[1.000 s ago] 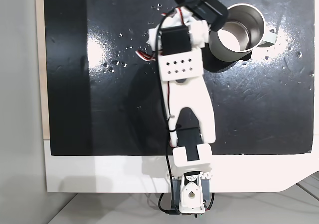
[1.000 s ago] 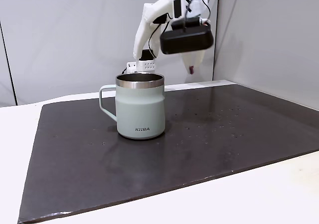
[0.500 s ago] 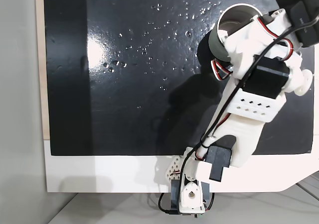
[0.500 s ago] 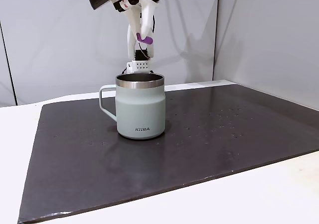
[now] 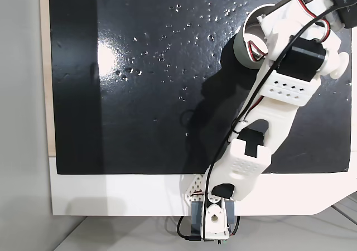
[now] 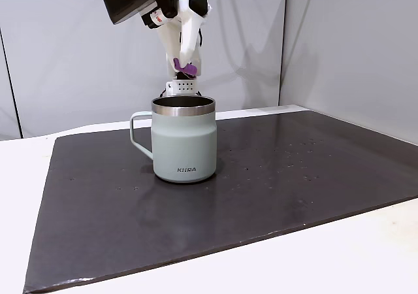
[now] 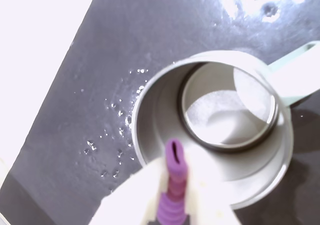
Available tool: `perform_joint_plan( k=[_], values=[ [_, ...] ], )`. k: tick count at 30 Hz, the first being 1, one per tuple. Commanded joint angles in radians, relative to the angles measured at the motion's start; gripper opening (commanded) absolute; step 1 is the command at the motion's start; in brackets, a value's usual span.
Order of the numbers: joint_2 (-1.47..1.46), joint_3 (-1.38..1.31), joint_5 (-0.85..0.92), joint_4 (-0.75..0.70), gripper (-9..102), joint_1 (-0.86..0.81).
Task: Grasp a pengrip and put it in the cup.
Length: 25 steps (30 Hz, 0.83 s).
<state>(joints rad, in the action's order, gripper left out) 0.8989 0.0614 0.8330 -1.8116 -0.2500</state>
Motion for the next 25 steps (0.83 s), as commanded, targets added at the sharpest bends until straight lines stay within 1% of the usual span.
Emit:
perform_joint_plan(
  k=[1,3,4,7,9,14,25],
  values=[
    [0.012,-0.061,0.009,-0.017,0,-0.003],
    [0.015,-0.061,0.008,-0.018,0,0.000],
    [0.017,-0.061,0.008,-0.020,2,0.000],
    [0.041,-0.029,0.008,-0.020,15,0.002],
    [0.064,0.002,0.008,-0.020,21,0.005],
    [0.109,0.066,0.011,-0.020,22,0.008],
    [0.112,0.080,0.028,-0.020,22,0.005]
  ],
)
